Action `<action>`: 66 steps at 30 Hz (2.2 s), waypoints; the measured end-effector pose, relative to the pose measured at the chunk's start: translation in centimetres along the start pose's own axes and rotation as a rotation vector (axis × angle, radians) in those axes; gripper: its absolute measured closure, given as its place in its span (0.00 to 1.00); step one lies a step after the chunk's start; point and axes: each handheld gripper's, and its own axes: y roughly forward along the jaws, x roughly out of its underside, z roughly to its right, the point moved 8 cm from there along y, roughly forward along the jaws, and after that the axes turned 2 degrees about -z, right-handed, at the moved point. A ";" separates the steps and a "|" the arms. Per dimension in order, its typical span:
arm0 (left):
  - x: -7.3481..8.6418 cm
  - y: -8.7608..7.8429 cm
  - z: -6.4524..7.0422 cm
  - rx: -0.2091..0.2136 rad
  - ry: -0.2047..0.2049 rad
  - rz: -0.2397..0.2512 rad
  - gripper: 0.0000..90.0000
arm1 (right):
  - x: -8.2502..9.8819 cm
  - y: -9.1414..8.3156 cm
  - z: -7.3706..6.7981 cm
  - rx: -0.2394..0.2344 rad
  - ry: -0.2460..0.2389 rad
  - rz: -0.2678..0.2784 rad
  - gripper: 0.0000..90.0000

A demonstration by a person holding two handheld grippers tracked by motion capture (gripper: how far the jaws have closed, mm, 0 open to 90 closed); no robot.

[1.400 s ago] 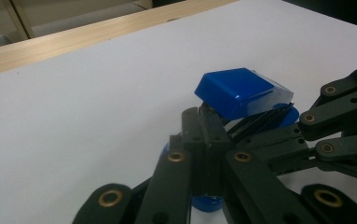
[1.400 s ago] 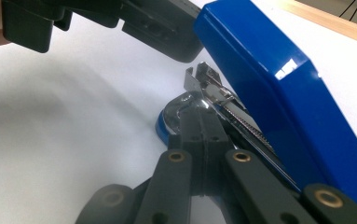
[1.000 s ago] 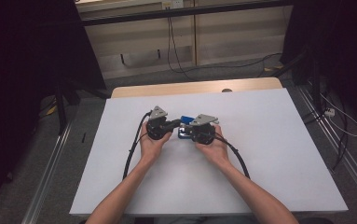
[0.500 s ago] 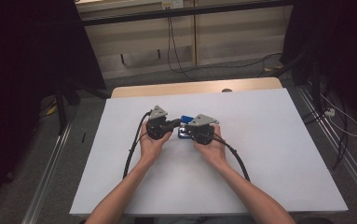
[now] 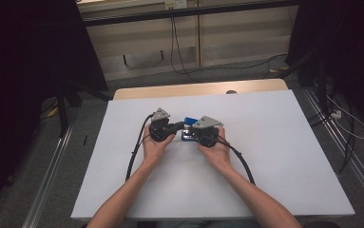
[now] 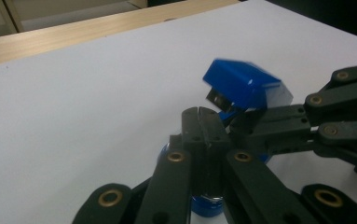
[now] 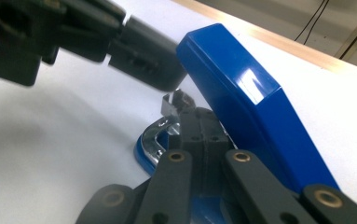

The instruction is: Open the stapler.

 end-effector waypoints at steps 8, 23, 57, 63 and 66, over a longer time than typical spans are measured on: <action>0.0 0.5 0.4 -0.018 0.037 -0.014 1.00 | -0.2 -0.2 0.2 0.003 0.006 0.013 1.00; 0.7 1.0 0.4 -0.028 0.067 -0.035 1.00 | -0.2 0.1 0.2 0.012 0.010 0.022 1.00; 0.8 1.0 0.4 -0.041 0.079 -0.033 1.00 | -1.6 1.1 0.2 0.053 0.039 0.073 1.00; 0.8 1.0 0.4 -0.040 0.079 -0.030 1.00 | -1.9 0.7 0.5 0.065 0.037 0.084 1.00; 0.8 1.0 0.4 -0.040 0.080 -0.030 1.00 | -1.9 0.5 0.6 0.064 0.035 0.082 1.00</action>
